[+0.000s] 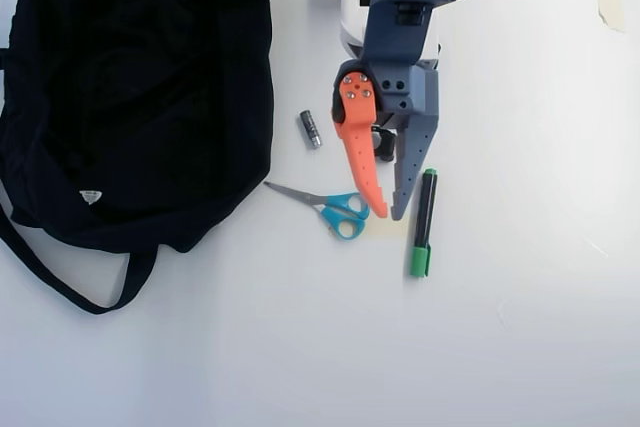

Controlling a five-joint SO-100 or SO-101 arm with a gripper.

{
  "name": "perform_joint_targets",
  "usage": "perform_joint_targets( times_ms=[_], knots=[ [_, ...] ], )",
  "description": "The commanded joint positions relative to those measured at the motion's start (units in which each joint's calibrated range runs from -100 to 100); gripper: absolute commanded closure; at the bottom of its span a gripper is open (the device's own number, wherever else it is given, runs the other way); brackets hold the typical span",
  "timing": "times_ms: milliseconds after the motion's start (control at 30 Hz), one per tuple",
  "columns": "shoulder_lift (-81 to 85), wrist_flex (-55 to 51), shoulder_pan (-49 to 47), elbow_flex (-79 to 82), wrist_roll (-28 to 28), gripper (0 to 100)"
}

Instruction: Put the cable into the black bag

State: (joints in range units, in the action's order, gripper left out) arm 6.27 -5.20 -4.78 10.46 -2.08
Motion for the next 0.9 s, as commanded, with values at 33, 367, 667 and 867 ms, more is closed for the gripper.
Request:
perform_joint_targets(
  times_ms=[33, 367, 667, 867],
  knots=[
    [1.4, -0.5, 0.7, -1.7, -0.3, 98],
    [1.9, -12.1, 0.7, -1.7, -0.2, 98],
    [5.1, -47.6, -1.1, -6.4, -0.2, 98],
    [7.3, -61.9, -0.8, -6.4, -0.2, 98]
  ],
)
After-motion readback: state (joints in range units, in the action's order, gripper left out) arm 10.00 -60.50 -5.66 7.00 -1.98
